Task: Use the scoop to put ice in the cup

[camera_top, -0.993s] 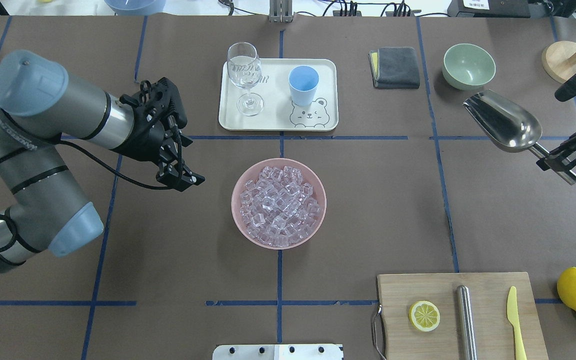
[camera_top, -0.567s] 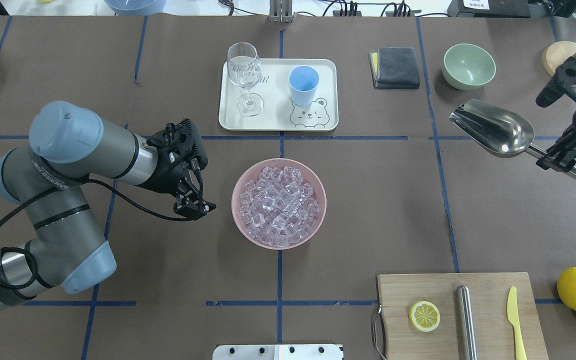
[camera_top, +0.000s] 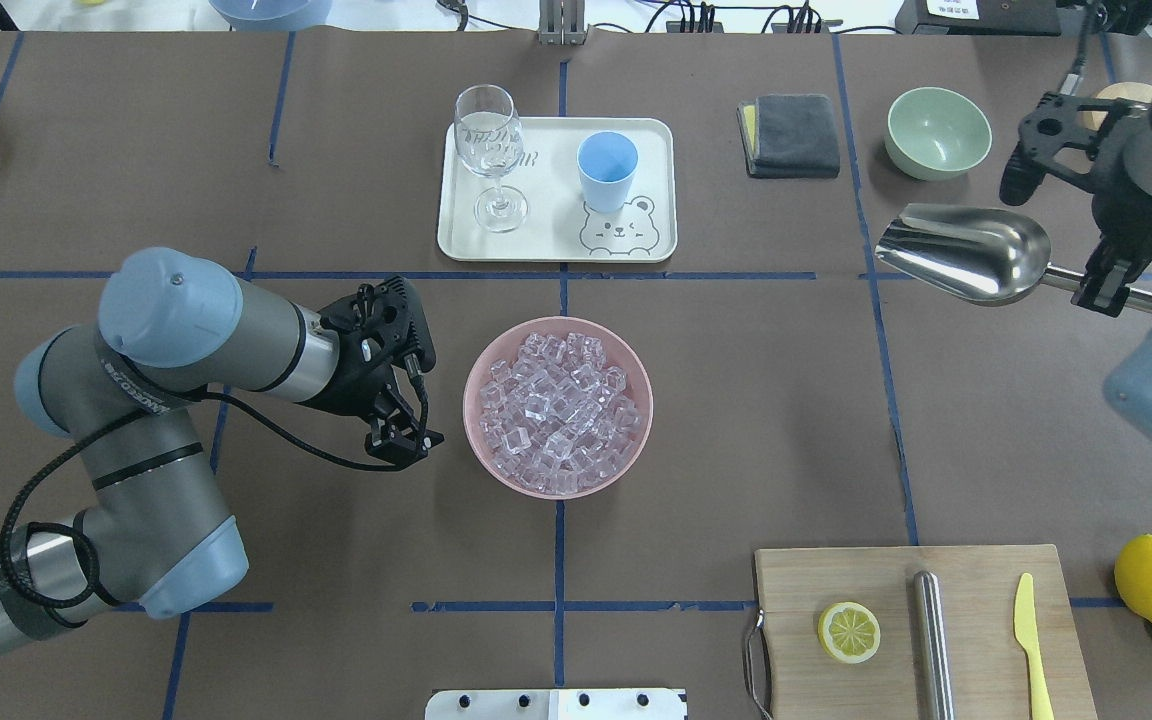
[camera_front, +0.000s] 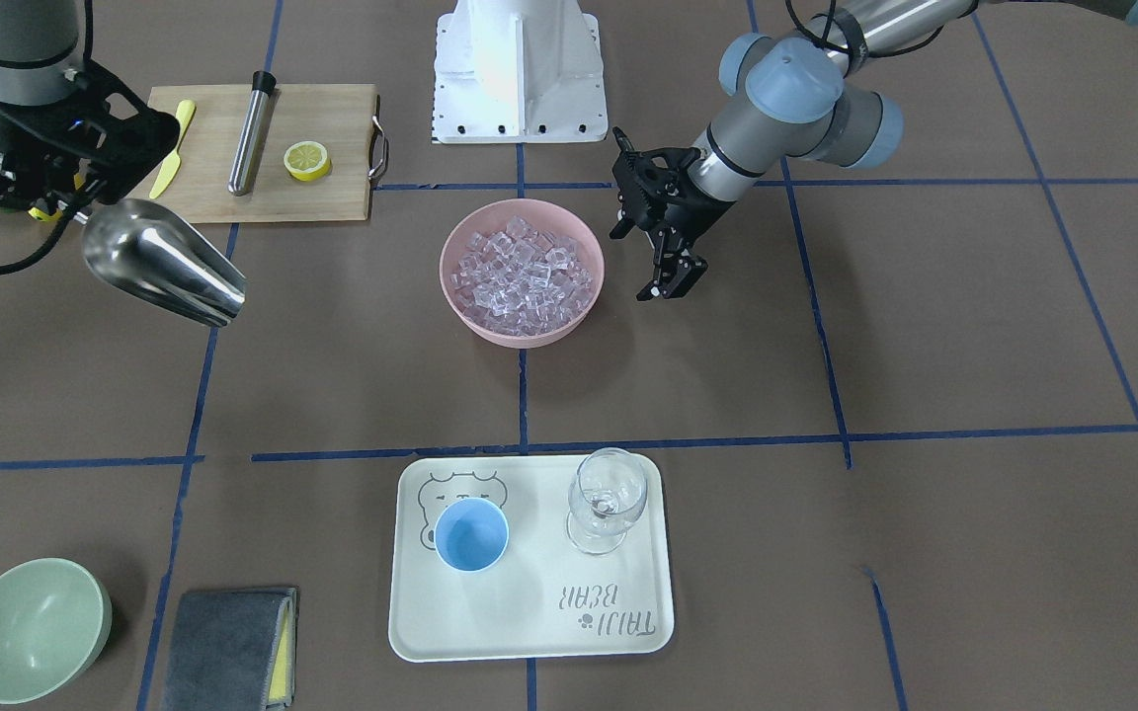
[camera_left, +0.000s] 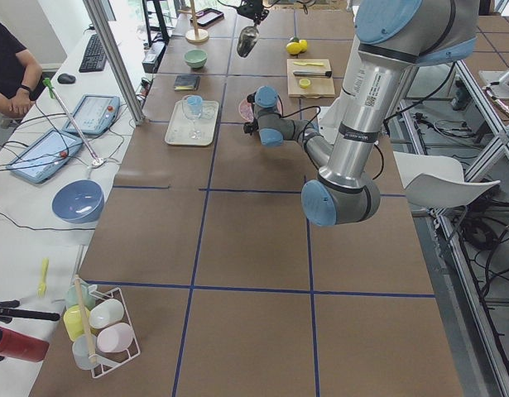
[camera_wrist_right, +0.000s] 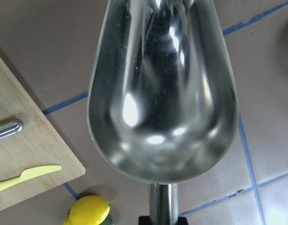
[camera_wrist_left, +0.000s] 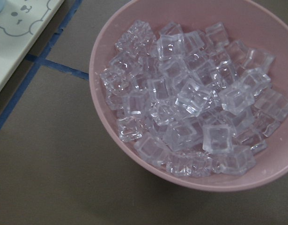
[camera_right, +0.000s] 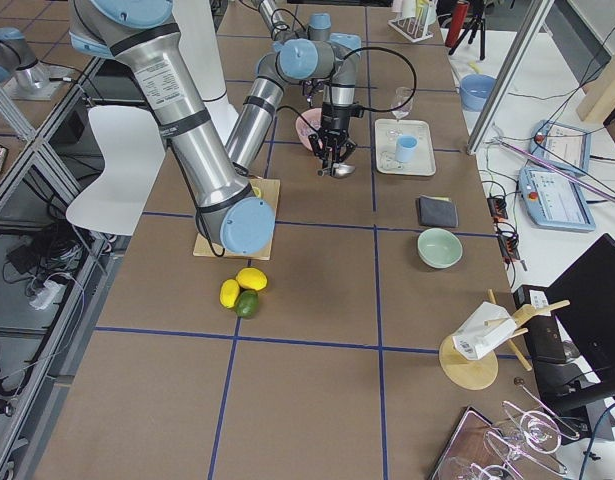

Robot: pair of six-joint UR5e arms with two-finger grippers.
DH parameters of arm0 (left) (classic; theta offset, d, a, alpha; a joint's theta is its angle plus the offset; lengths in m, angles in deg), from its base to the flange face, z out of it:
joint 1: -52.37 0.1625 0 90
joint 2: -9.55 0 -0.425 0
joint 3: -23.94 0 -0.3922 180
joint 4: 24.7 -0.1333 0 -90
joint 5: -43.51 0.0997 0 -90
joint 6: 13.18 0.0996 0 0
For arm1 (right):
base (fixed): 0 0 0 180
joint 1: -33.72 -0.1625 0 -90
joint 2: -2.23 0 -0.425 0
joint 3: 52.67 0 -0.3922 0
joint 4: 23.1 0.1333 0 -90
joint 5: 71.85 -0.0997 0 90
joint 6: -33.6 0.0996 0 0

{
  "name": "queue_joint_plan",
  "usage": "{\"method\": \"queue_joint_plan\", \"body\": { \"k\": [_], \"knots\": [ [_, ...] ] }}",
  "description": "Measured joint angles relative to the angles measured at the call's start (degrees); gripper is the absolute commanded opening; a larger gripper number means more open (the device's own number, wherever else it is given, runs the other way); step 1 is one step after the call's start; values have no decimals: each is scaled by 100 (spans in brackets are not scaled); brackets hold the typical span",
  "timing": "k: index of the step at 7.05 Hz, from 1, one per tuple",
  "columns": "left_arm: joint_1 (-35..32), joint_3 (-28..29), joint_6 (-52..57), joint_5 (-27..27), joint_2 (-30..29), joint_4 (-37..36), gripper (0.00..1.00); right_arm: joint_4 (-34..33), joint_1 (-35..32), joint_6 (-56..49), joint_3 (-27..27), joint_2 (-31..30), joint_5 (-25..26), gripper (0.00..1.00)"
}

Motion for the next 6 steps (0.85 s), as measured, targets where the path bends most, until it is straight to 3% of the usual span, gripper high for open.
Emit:
{"method": "queue_joint_plan", "body": {
  "k": [2, 4, 6],
  "knots": [
    [151, 262, 182, 11, 25, 665, 100, -95, 153, -291, 5, 99, -6, 0],
    [213, 407, 992, -38, -22, 835, 100, -101, 252, -620, -5, 135, -12, 0],
    [210, 467, 1126, -189, -116, 815, 100, -92, 372, -660, 2, 152, -28, 0]
  ]
}}
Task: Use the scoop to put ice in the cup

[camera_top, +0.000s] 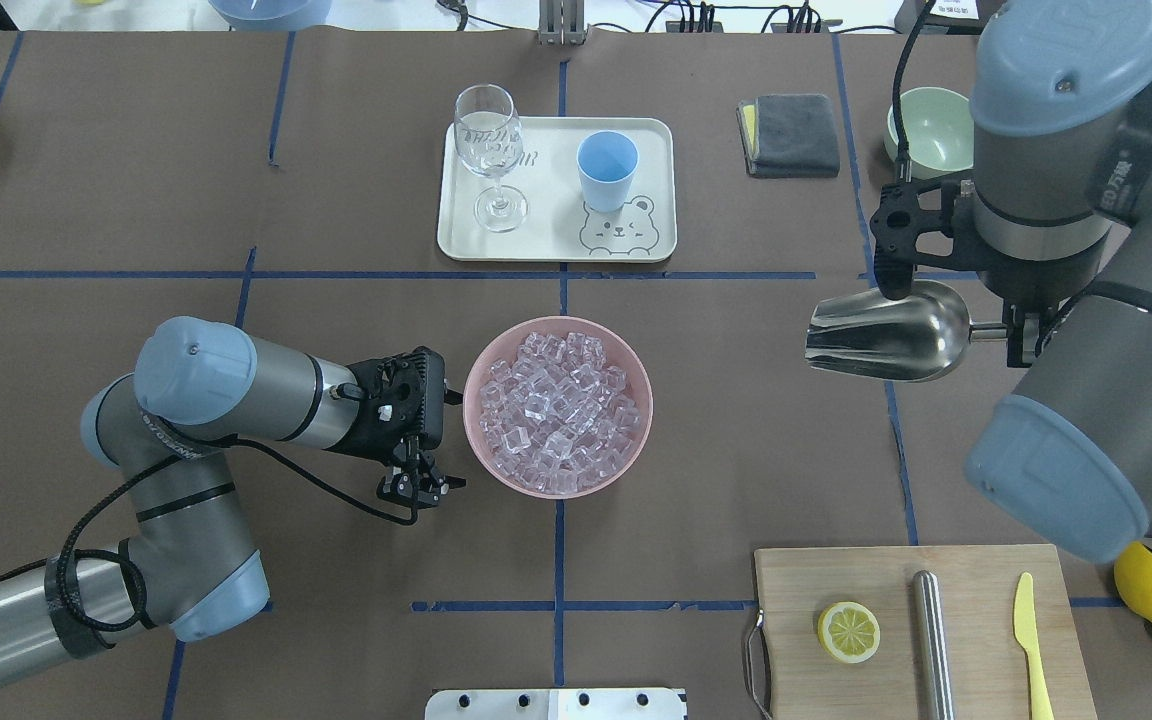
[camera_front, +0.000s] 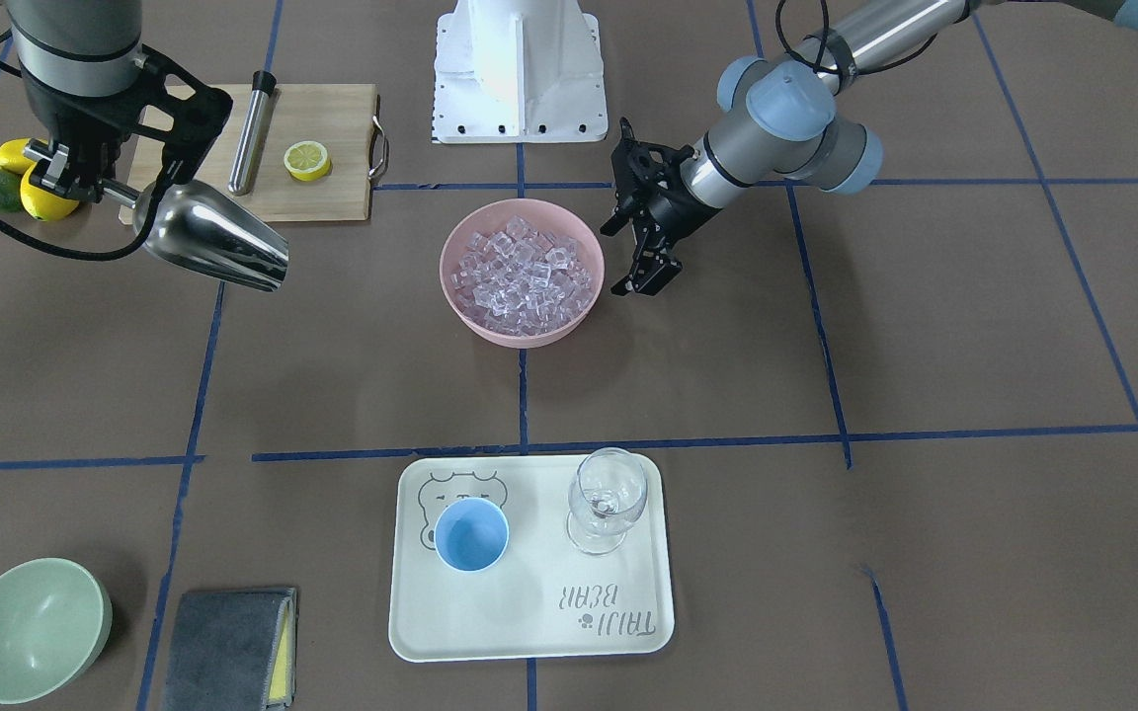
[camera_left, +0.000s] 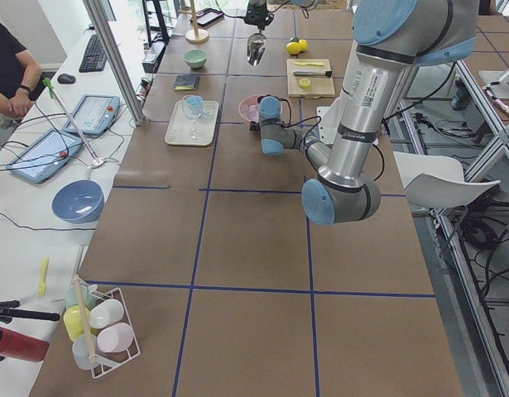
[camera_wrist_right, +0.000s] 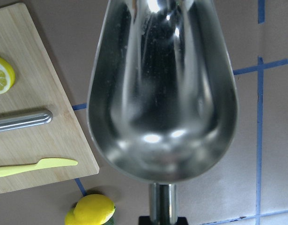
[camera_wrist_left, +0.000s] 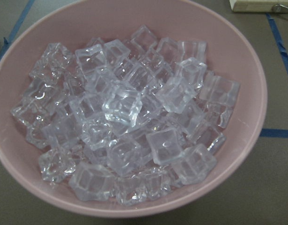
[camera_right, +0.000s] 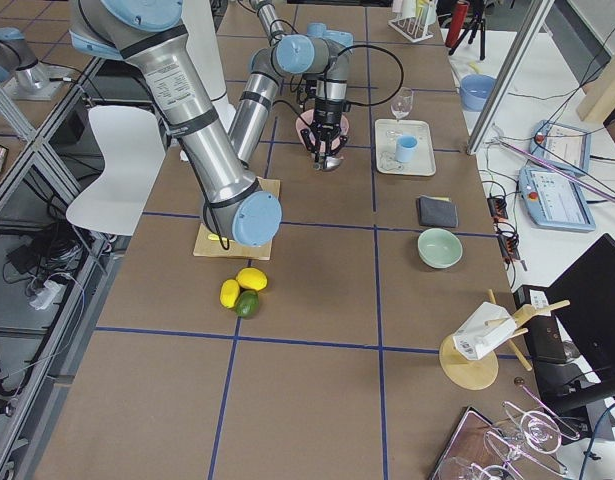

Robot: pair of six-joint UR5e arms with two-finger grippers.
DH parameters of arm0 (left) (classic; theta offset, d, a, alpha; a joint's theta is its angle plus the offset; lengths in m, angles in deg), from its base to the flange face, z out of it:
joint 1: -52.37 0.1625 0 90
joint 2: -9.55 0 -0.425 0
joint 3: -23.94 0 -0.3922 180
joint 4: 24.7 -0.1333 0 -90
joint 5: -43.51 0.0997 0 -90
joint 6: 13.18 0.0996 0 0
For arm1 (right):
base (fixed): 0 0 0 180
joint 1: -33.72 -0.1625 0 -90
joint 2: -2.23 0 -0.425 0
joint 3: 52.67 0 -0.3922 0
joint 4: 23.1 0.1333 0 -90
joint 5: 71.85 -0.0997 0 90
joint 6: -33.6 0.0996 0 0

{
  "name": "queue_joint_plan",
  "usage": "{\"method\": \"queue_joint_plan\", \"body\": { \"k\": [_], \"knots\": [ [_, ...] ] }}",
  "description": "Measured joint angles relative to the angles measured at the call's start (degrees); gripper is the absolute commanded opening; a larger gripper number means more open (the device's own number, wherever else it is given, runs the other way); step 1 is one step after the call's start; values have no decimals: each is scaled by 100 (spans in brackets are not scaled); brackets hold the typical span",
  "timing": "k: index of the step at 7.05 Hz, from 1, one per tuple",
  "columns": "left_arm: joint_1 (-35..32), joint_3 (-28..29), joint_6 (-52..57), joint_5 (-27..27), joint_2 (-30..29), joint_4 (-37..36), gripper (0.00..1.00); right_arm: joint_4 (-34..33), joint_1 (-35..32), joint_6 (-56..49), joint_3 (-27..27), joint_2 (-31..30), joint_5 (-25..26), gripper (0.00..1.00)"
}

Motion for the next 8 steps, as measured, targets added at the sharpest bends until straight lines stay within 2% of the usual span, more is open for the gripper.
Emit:
{"method": "queue_joint_plan", "body": {
  "k": [5, 8],
  "knots": [
    [-91, 201, -446, -136, -84, -54, 100, -38, 372, 279, -42, 332, -108, 0],
    [-93, 211, -457, -172, -118, -140, 100, -214, 659, 582, -466, 893, 41, 0]
  ]
}}
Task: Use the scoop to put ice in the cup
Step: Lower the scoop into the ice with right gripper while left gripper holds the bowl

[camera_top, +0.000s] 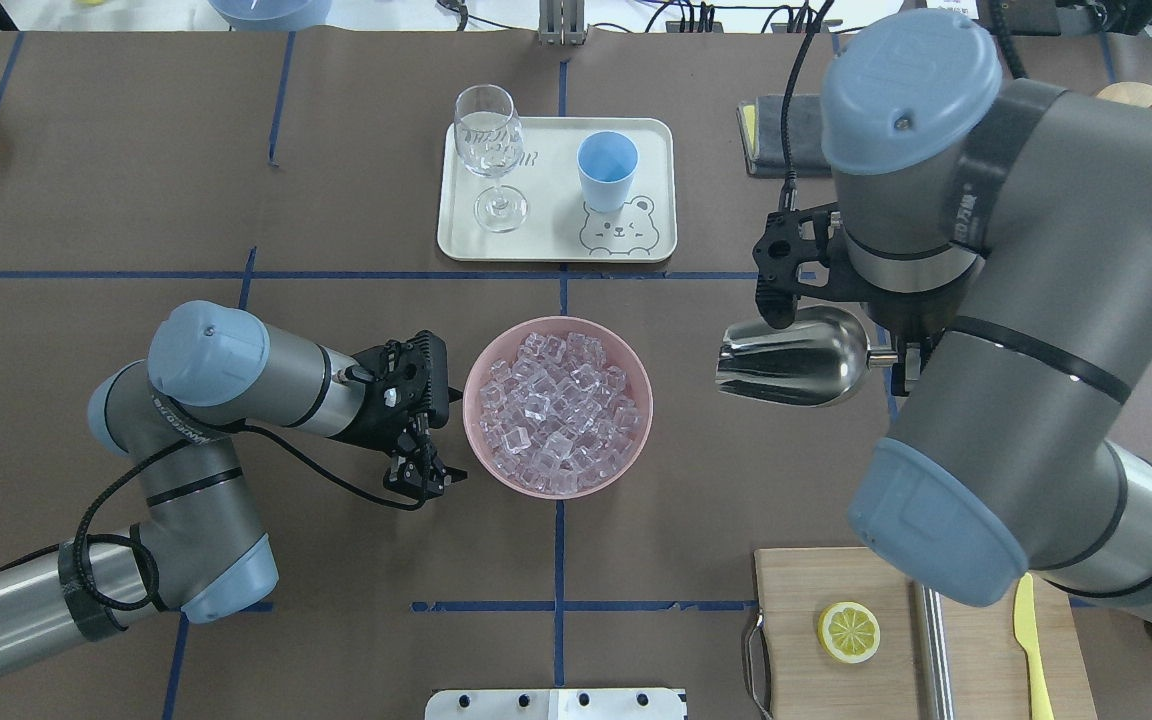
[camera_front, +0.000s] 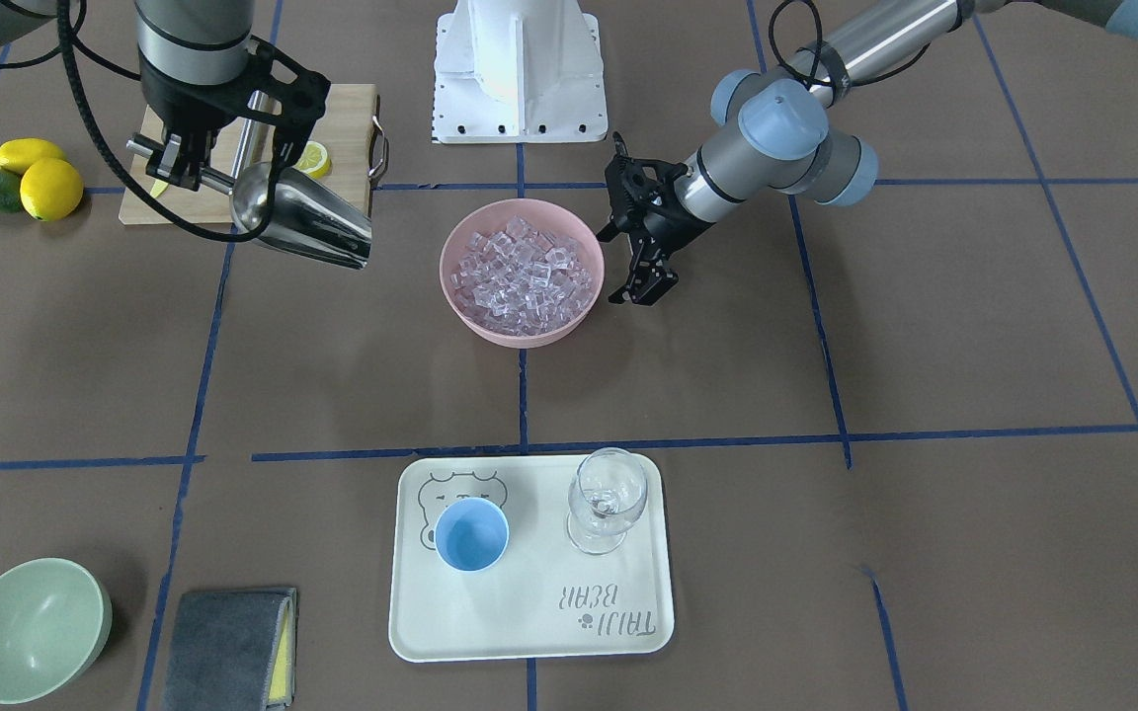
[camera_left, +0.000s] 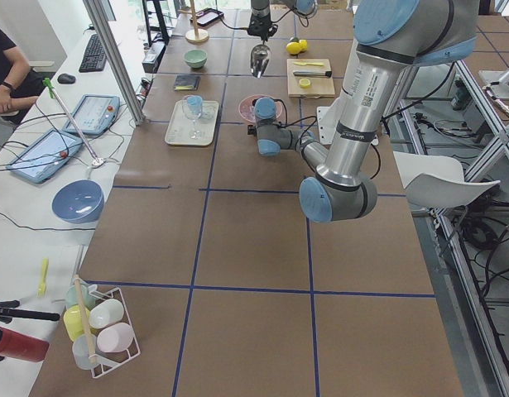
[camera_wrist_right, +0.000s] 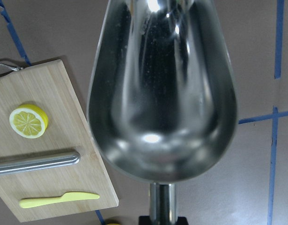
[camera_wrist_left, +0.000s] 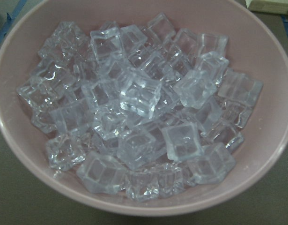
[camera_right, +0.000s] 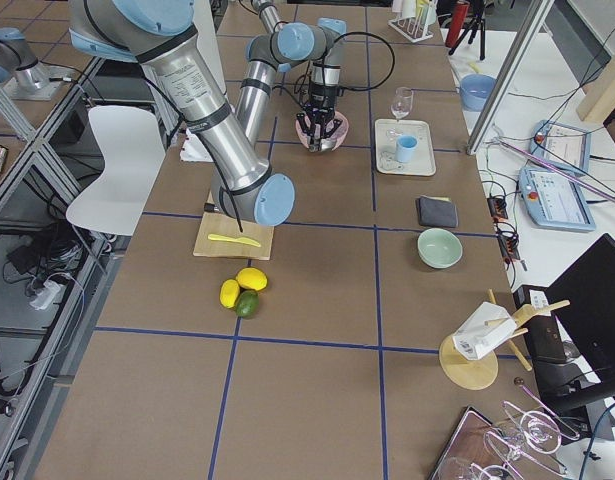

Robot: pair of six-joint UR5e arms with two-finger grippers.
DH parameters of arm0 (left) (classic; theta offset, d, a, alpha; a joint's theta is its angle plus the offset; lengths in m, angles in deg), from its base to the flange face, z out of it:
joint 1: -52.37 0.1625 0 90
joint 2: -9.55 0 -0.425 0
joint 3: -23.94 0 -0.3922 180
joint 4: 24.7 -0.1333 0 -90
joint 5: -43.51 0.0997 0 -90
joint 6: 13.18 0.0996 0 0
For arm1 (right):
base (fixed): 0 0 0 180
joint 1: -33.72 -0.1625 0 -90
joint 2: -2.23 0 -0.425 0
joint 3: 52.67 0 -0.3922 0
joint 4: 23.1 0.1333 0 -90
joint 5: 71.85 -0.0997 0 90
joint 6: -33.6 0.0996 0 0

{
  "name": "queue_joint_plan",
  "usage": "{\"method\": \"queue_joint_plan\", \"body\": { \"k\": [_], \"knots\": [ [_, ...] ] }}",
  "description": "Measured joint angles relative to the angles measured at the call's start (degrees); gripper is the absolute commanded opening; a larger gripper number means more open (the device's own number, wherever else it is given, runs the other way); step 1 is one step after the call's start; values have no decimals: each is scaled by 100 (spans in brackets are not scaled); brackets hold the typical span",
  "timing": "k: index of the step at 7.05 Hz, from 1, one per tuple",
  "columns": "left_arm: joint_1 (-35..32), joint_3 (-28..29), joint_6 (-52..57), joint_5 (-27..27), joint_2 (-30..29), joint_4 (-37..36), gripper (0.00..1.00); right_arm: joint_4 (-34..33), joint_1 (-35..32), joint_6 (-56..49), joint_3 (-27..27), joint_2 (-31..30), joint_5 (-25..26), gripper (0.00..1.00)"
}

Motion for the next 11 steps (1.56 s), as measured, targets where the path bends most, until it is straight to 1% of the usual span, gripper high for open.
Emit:
{"method": "queue_joint_plan", "body": {
  "k": [3, 6, 8, 11],
  "knots": [
    [0, 13, -5, -16, -35, -42, 100, -187, 249, 207, -430, 490, 223, 0],
    [7, 29, -121, -17, -98, -134, 100, -260, 361, 240, -601, 650, 345, 0],
    [8, 29, -139, -17, -124, -201, 100, -359, 418, 239, -833, 853, 440, 0],
    [8, 30, -141, -17, -134, -210, 100, -474, 527, 243, -1032, 1003, 525, 0]
  ]
}}
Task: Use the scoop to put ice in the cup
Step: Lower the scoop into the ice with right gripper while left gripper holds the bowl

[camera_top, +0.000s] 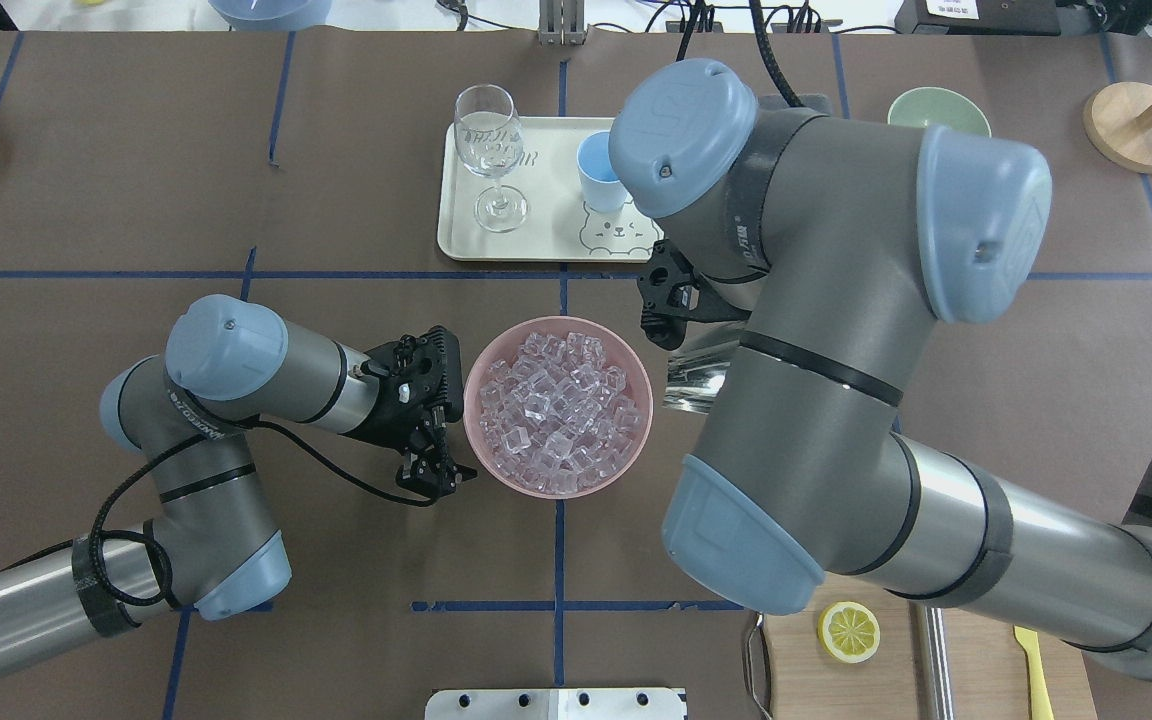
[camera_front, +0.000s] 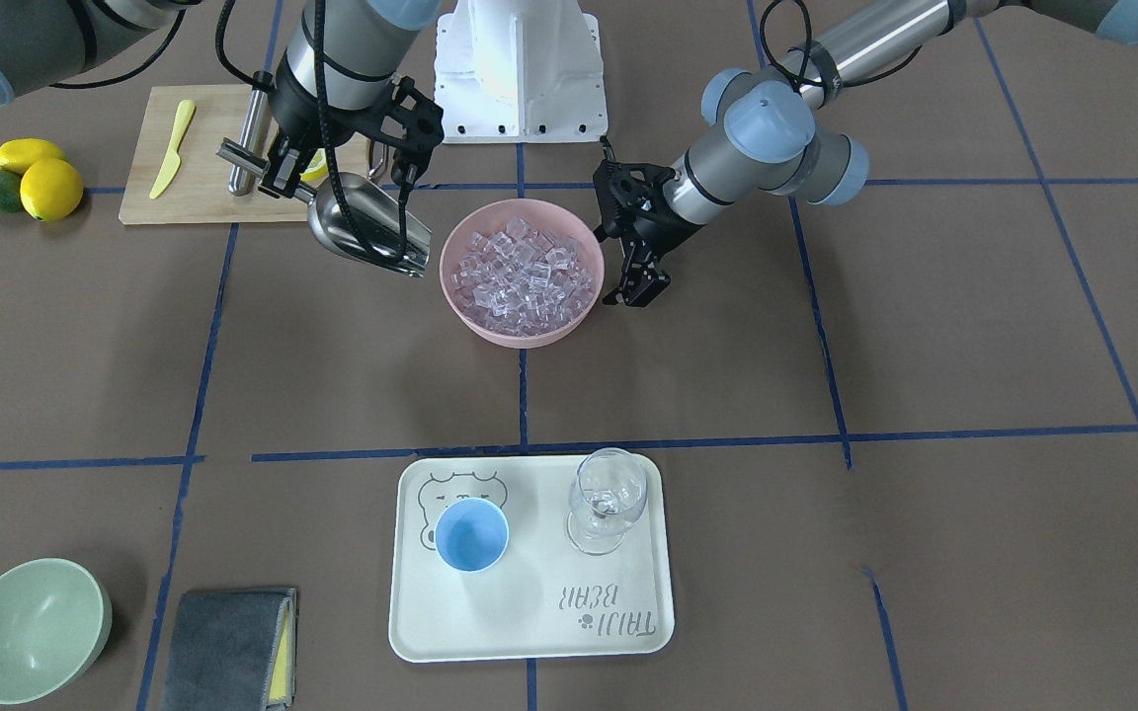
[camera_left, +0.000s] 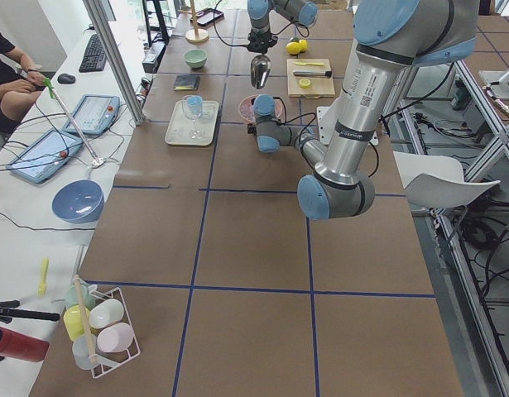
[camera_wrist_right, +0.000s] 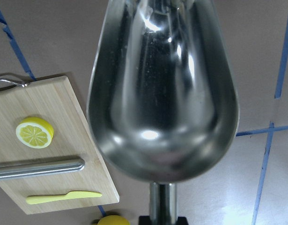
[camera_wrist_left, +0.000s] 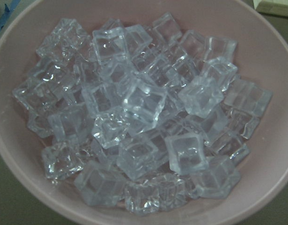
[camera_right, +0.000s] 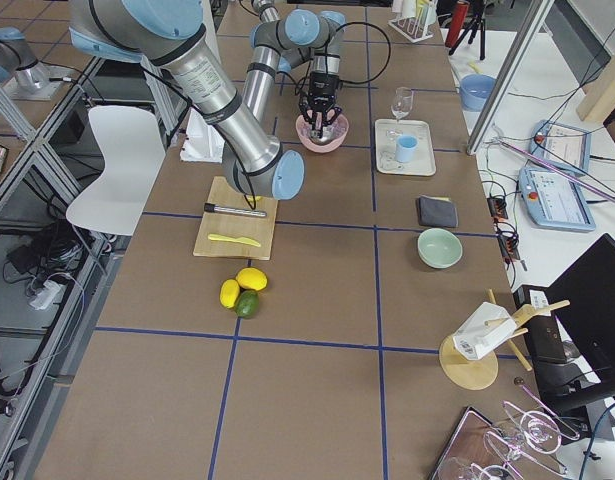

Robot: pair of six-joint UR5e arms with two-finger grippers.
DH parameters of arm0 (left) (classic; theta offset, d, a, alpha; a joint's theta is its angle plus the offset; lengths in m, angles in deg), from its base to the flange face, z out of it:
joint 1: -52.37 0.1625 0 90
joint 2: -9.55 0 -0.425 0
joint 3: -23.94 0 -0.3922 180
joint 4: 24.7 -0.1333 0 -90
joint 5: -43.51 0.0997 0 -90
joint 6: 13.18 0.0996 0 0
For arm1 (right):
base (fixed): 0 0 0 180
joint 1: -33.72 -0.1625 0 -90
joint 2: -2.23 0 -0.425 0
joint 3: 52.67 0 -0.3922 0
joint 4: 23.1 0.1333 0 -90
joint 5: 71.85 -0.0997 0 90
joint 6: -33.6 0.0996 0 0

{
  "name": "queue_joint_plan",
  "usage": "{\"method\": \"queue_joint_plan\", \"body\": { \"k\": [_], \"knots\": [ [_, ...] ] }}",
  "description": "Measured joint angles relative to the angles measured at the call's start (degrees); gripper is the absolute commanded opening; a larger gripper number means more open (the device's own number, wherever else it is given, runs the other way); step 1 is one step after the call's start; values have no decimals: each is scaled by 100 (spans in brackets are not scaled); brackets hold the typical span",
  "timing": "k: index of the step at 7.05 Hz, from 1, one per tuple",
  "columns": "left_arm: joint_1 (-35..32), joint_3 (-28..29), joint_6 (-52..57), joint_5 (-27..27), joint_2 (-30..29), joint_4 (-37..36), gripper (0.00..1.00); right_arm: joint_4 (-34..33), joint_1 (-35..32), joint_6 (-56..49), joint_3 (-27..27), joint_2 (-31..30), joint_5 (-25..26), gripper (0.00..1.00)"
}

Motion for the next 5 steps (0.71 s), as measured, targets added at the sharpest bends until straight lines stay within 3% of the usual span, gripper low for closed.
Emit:
{"method": "queue_joint_plan", "body": {
  "k": [5],
  "knots": [
    [-3, 0, 0, -31, -10, 5, 100, -184, 302, 77, -915, 722, 146, 0]
  ]
}}
